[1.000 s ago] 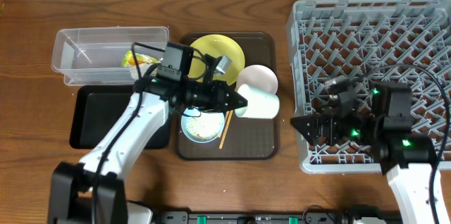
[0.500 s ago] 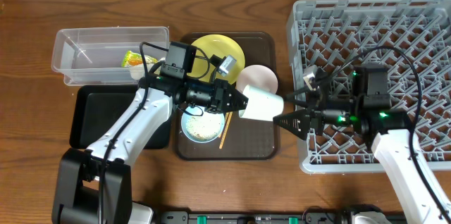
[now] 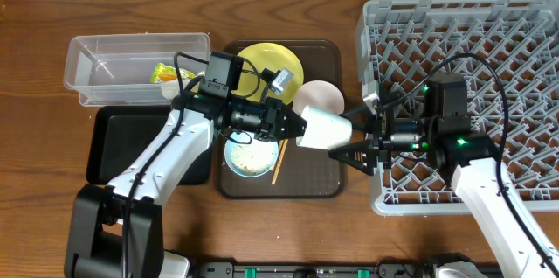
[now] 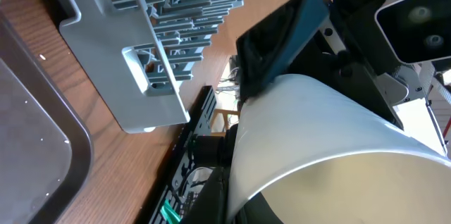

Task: Sort waste into correct bins and load items into the dishwasher rack
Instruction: 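Lift the white cup and hand it to the right gripper, then carry the white cup with the right gripper and place it in the rack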

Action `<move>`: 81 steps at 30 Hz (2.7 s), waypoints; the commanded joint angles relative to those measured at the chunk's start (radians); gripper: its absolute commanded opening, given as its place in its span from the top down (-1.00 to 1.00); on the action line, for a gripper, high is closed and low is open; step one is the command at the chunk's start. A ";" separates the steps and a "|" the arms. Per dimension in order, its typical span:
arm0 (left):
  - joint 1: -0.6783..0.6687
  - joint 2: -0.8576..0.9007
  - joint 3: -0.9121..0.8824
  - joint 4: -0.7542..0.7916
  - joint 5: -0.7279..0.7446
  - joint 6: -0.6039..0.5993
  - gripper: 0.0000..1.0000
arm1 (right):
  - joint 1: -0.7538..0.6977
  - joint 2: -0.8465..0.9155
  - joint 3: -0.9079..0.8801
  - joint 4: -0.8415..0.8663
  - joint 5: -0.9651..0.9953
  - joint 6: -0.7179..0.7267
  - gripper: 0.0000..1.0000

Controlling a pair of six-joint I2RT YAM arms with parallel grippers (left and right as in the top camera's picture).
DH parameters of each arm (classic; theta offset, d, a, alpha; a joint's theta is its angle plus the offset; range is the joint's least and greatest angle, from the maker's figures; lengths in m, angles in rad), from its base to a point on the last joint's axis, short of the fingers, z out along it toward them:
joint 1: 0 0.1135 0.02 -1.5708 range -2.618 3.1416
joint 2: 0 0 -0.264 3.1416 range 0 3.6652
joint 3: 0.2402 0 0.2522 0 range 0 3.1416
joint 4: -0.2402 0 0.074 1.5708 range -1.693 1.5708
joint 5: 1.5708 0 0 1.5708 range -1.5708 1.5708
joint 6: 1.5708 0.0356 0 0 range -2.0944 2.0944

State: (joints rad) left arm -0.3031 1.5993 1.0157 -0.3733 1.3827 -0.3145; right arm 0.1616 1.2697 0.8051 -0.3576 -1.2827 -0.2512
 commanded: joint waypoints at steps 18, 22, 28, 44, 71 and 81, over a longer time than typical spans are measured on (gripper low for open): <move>0.003 0.002 0.002 0.002 0.035 -0.002 0.87 | 0.010 0.007 0.009 0.010 0.000 -0.015 -0.15; 0.003 0.002 0.002 0.003 0.024 -0.002 0.85 | 0.010 0.007 0.009 0.010 0.000 -0.015 -0.08; 0.003 0.002 0.002 0.005 -0.047 -0.001 0.21 | 0.010 0.007 0.009 0.002 0.047 0.002 0.00; 0.105 -0.075 0.002 -0.238 -0.631 0.166 -0.26 | 0.008 -0.065 0.062 -0.177 0.572 0.179 0.33; 0.124 -0.257 0.002 -0.433 -0.950 0.228 -0.26 | -0.326 -0.077 0.450 -0.910 1.360 0.464 0.98; 0.124 -0.257 0.002 -0.435 -0.950 0.228 -0.26 | -0.430 0.095 0.449 -0.967 1.368 0.452 0.98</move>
State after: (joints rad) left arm -0.1802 1.3529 1.0149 -0.8047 0.4412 -0.1028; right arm -0.2581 1.3323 1.2411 -1.3167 0.0685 0.1940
